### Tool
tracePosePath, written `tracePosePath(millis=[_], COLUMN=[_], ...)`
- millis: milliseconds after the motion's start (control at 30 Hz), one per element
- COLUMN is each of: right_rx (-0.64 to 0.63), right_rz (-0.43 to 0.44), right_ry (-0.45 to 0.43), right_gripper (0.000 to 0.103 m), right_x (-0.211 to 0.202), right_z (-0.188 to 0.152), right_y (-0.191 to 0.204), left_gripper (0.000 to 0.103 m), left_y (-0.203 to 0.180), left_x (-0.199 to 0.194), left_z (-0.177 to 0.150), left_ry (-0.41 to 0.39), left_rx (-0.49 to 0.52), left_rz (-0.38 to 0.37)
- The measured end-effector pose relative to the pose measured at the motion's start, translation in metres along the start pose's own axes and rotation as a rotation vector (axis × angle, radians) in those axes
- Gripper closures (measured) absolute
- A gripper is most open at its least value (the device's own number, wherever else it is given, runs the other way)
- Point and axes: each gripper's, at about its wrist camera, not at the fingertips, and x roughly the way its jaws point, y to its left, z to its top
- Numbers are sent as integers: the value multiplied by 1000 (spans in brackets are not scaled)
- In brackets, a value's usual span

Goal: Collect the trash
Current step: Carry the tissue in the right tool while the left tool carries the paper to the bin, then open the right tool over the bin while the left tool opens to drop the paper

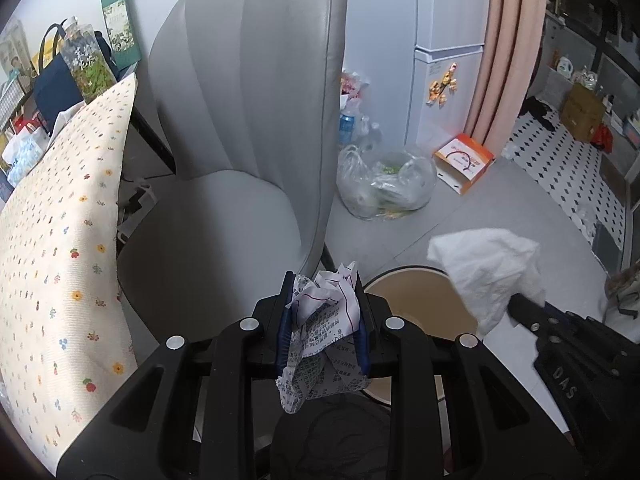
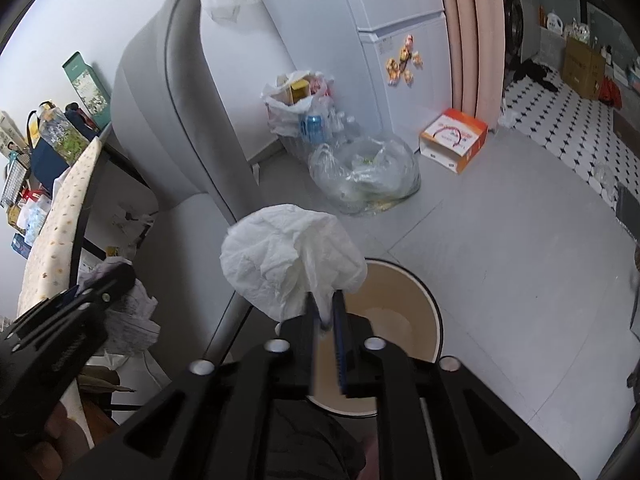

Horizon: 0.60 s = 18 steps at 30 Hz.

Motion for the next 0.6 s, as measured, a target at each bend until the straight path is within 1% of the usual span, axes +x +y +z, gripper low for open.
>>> tracePosePath(millis=[33, 67, 300, 433, 600], right_rx=[8, 14, 44, 76, 114], right_rz=[-4, -10, -6, -17, -46], right_ry=[-4, -12, -36, -63, -93], right_gripper=[66, 60, 60, 60, 60], right_x=[-1, -2, -19, -37, -54], right_z=[0, 0, -3, -4, -4], right_y=[-2, -3, -14, -26, -47], left_gripper=[77, 77, 77, 77, 77], left_y=[0, -1, -16, -27, -53], left_x=[1, 1, -1, -2, -2], left_z=[0, 0, 1, 4, 7], left_ry=[2, 4, -1, 4, 9], left_rx=[-1, 1, 34, 41, 71], left_rz=[1, 1, -16, -42, -89])
